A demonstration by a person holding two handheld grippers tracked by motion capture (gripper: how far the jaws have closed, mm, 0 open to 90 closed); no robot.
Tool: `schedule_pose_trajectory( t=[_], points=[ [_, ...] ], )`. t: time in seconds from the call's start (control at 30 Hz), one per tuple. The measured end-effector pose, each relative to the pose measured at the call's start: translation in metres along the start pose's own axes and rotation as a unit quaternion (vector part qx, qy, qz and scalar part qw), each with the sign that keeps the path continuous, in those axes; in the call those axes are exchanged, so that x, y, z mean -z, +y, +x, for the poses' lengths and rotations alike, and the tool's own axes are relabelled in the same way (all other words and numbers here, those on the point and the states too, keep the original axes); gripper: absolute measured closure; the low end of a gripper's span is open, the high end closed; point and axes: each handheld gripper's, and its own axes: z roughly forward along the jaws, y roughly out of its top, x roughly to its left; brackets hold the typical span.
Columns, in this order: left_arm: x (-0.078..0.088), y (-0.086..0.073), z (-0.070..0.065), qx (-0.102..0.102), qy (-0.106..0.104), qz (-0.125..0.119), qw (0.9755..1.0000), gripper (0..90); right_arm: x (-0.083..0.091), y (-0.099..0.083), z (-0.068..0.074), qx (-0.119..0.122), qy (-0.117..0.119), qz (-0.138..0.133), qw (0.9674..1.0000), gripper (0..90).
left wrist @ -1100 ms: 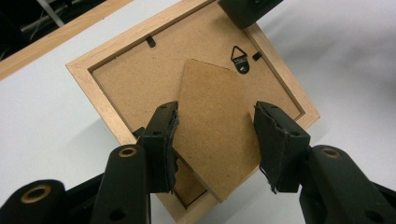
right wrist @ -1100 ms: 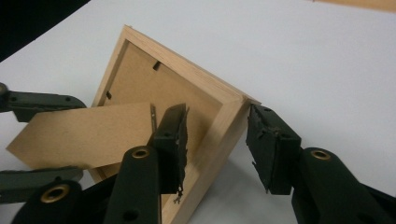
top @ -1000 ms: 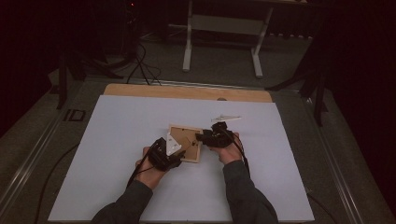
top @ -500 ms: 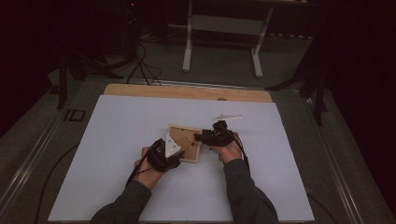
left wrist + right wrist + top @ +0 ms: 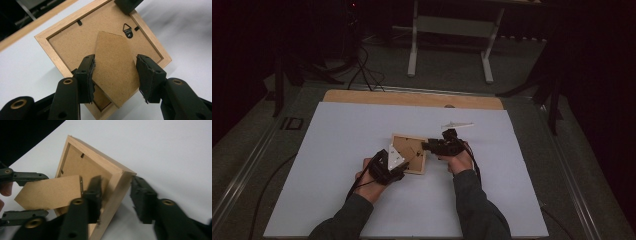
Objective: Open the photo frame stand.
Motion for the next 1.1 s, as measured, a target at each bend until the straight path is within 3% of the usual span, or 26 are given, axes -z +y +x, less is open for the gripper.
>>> schedule_pose_trajectory(
  t=[0.1,0.3,0.43,0.57,0.63,0.77,0.9,1.1],
  points=[
    [0.001,0.0,-0.002,-0.013,0.004,-0.002,0.9999,51.6,-0.004,-0.001,0.0,-0.002,0.014,0.006,0.9999,49.1],
    [0.002,-0.001,-0.002,-0.015,0.0,-0.005,0.9999,51.6,-0.008,-0.001,0.001,-0.003,0.024,0.007,0.9997,48.9],
    [0.001,-0.003,0.003,-0.013,-0.017,0.004,0.9998,51.2,-0.006,-0.001,-0.002,-0.008,0.036,0.005,0.9993,51.2],
    [-0.001,-0.002,0.009,0.012,-0.041,0.016,0.999,50.7,-0.004,-0.001,0.0,-0.005,0.038,0.002,0.9993,52.3],
    [-0.004,-0.002,0.012,0.031,-0.058,0.028,0.9974,48.0,-0.004,-0.001,0.001,-0.003,0.037,-0.002,0.9993,52.6],
    [-0.005,-0.002,0.013,0.032,-0.056,0.038,0.9972,47.4,-0.003,-0.001,0.001,-0.002,0.037,-0.002,0.9993,52.7],
    [-0.007,-0.002,0.016,0.049,-0.079,0.05,0.9944,49.0,-0.002,-0.001,0.002,0.005,0.034,-0.001,0.9994,53.0],
    [-0.006,-0.001,0.02,0.061,-0.094,0.06,0.9918,55.0,0.0,0.0,0.005,0.017,0.031,-0.003,0.9994,54.2]
  ],
)
